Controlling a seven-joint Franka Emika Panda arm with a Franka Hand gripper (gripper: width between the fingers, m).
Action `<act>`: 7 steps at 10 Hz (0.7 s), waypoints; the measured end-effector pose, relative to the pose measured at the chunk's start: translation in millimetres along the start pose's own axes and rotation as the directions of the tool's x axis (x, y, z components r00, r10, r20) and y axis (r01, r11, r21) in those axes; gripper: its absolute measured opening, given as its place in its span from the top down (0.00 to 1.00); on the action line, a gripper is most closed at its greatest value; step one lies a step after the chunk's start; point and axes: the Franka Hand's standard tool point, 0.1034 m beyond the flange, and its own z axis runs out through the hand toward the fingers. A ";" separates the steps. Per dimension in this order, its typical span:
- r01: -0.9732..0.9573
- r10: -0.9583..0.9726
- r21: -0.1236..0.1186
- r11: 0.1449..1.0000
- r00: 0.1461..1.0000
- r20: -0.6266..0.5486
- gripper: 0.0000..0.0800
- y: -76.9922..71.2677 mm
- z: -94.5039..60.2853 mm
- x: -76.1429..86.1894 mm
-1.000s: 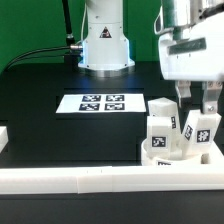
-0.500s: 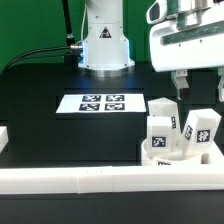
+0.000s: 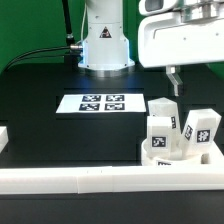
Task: Assemble stool
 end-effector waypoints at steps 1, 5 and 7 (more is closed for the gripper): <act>0.069 -0.069 -0.008 0.998 0.998 0.005 0.19 -2.5 1.1 0.6; 0.298 -0.298 -0.022 0.954 0.955 0.005 0.19 2.5 1.2 3.3; 0.460 -0.460 -0.037 0.887 0.888 0.012 0.19 3.9 1.5 3.8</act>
Offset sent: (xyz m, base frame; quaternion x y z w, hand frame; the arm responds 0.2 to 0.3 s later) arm 0.0000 0.0000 0.0000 0.0000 0.0000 -0.1296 0.9916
